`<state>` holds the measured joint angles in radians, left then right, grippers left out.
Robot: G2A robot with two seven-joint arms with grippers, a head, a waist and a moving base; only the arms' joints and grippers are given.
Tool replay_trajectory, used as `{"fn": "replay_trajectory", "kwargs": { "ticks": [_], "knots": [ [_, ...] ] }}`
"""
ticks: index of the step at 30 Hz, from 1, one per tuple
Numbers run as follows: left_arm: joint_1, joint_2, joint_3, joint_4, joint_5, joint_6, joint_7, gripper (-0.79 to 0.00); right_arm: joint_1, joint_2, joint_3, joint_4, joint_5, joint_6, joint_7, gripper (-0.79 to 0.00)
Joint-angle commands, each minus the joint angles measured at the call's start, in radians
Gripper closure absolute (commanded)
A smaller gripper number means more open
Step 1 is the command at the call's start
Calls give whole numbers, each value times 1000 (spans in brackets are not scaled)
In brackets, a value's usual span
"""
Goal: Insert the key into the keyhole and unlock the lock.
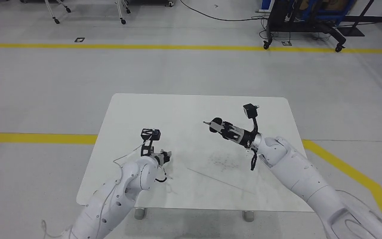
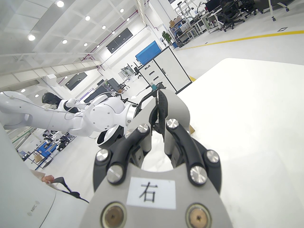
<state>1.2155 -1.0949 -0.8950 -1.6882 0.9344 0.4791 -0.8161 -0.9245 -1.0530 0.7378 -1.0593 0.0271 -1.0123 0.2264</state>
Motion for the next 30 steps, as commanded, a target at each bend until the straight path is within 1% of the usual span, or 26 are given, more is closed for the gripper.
{"fn": "replay_trajectory", "kwargs": {
  "ticks": [1, 2, 6, 19, 30],
  "knots": [
    [0, -2, 0, -3, 9, 3, -6, -123, 0, 0, 0, 0, 0, 0, 0, 0],
    [-1, -3, 0, -3, 13, 3, -12, -68, 0, 0, 0, 0, 0, 0, 0, 0],
    [-5, -9, 0, 2, 23, 5, -20, 0, 0, 0, 0, 0, 0, 0, 0, 0],
    [-17, -25, -15, 39, 29, -6, -27, 0, 0, 0, 0, 0, 0, 0, 0, 0],
    [-28, -39, -27, 77, 16, -50, -16, 0, 0, 0, 0, 0, 0, 0, 0, 0]
  ]
}}
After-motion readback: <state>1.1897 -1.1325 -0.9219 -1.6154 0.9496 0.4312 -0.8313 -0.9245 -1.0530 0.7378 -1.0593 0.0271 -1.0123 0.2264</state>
